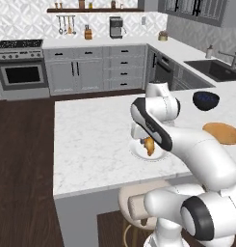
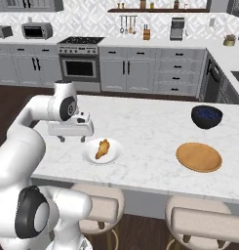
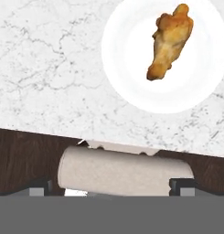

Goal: Pick the chicken drumstick and lemon from their plates and place them in the bowl. Then put the bowl in the fridge.

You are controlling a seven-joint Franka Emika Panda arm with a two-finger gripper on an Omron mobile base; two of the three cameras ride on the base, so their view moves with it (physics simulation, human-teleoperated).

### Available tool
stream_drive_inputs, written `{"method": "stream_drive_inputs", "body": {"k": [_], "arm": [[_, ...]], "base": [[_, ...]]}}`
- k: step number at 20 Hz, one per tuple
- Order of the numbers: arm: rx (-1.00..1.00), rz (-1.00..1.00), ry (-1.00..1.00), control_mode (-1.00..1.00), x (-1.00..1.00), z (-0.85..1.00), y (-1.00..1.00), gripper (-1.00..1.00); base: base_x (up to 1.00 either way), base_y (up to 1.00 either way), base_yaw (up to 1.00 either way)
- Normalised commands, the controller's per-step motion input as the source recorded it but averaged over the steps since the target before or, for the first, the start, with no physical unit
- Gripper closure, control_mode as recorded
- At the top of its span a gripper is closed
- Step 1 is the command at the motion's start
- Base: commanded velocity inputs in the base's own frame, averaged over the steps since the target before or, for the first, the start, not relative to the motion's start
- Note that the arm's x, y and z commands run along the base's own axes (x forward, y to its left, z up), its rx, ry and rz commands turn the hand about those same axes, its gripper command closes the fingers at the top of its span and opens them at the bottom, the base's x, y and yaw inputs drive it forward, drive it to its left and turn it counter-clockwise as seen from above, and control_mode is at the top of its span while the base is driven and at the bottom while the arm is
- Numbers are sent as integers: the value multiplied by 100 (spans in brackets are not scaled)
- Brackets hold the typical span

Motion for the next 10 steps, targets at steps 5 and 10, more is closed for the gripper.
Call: {"method": "stream_drive_inputs", "body": {"k": [5, 10], "arm": [[0, 0, 0, -100, 75, -9, -30, -100], [4, -1, 15, -100, 95, -32, -50, -100]], "base": [[0, 0, 0], [0, 0, 0]]}}
